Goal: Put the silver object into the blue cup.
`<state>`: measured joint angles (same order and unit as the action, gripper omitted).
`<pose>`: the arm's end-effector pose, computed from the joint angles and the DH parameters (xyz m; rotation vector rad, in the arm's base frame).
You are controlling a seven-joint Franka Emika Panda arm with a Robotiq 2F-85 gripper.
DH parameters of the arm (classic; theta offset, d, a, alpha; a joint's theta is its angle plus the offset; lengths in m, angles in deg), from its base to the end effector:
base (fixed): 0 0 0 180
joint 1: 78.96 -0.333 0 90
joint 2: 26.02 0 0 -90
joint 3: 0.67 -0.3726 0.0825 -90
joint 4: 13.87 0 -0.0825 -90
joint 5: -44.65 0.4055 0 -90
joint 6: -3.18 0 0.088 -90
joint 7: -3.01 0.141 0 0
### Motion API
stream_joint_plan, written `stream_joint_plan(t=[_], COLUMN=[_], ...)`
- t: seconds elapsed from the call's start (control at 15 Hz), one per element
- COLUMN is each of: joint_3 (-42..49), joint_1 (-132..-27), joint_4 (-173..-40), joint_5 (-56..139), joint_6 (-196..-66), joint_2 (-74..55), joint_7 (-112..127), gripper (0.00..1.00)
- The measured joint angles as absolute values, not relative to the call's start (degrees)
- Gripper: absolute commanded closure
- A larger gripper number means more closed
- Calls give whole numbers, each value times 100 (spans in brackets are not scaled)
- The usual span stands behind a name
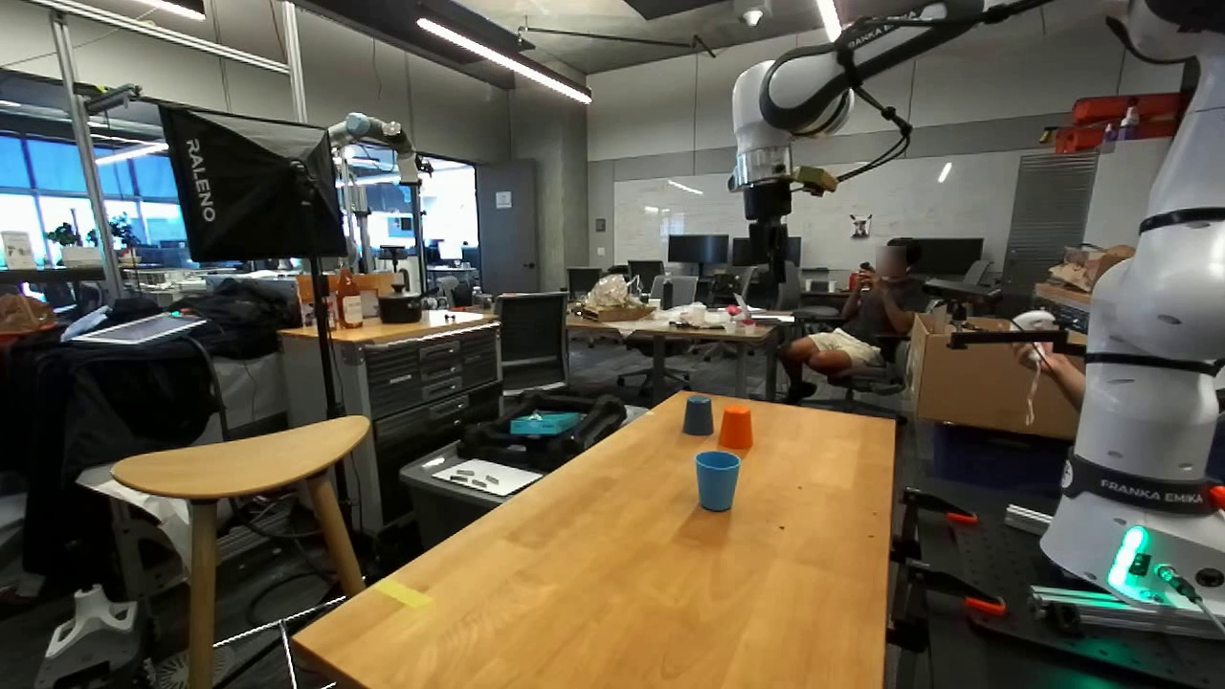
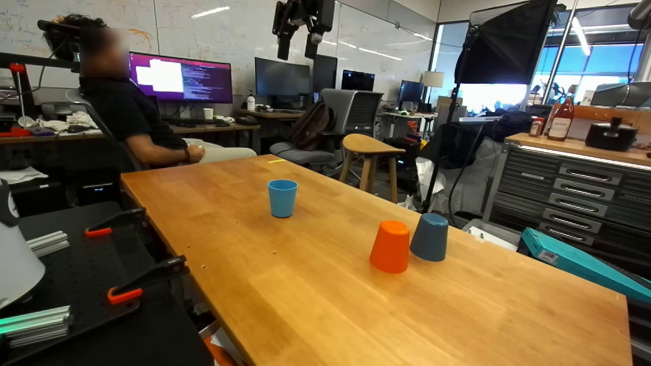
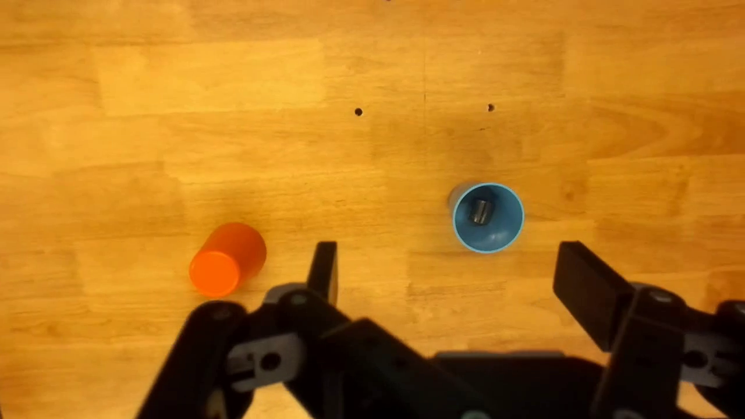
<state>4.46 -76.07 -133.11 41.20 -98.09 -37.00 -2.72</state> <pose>0.4852 -0.0780 0.5148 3.1088 -0.0340 -0.1971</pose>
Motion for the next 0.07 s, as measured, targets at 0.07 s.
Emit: stream_joint_plan(t=[0.07], joint_3=[449], joint_1=[-7606], joint_4=[-13316], joint_5=[4120], joint_6=[-9786], joint_2=[-3700], joint_7=[-326], gripper=[0])
